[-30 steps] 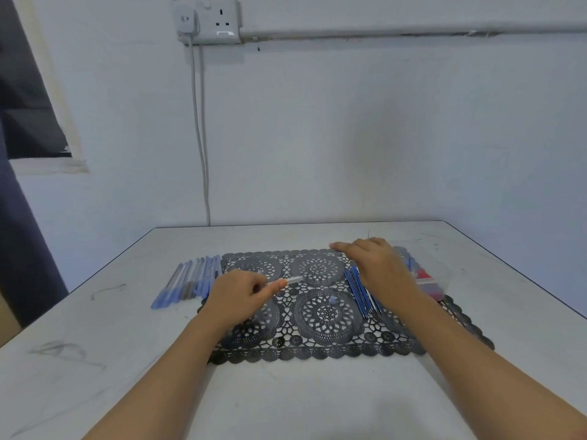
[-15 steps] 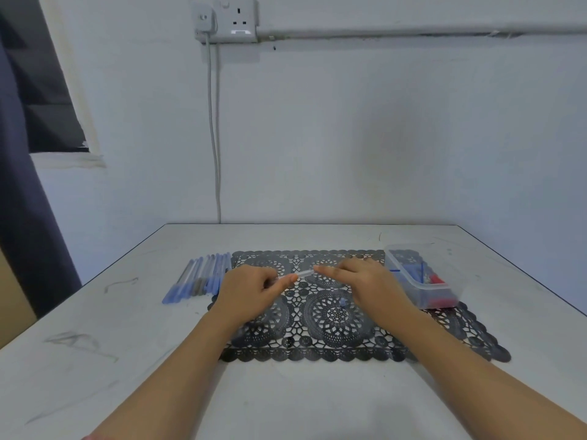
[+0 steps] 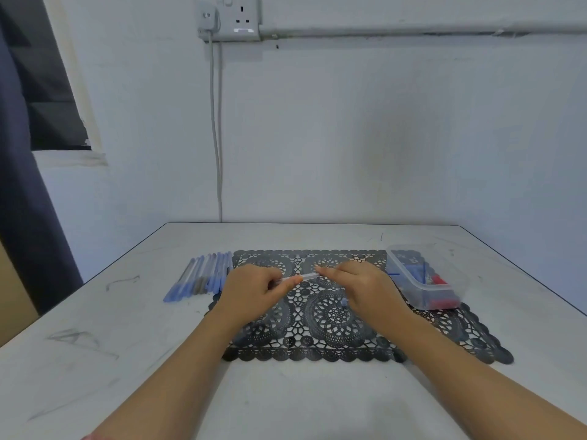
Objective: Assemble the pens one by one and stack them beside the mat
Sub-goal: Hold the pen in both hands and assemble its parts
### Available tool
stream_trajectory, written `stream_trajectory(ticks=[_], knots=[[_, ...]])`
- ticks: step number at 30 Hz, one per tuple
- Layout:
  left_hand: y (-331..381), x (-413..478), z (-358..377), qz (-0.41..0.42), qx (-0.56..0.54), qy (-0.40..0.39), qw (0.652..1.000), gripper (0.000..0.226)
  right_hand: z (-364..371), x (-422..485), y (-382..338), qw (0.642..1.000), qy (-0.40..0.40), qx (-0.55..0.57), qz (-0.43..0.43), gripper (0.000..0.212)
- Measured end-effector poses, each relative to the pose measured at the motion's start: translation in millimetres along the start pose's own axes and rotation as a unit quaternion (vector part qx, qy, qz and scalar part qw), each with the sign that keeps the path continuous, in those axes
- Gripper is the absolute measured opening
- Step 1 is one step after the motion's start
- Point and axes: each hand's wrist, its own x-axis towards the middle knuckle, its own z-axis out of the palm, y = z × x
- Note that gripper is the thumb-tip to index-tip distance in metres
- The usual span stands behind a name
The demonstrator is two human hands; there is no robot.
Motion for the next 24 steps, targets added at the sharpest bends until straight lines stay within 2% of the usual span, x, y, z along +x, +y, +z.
stream_trajectory(ticks=[3,7,10,14,20,24], knots=[[0,0,1,0.011,0.011,-0.002,1.0,0.066,4,-2,-2,1.0,-0.009,0.02,0.017,0.054],[0,1,0,0.015,0.015,0.0,1.0,0.065,3,-2,-7,0.997,0.002,0.035,0.074,0.027],[1,1,-1,0.011,0.016,0.002,1.0,0.07,0,-2,-10,0.987,0.021,-0.02,0.155,0.038],[2,2,-3,0.018,0.02,0.013,1.0,0.069,-4,-1,-12,0.965,-0.004,-0.127,0.23,0.049],[1,3,-1,0.018,0.036,0.018,0.999,0.071,-6,0,-13,0.956,0.006,-0.145,0.253,0.056],[4,2,-2,0.027,0.045,0.019,0.998,0.067,-4,0,-13,0.968,0.03,-0.12,0.217,0.039]])
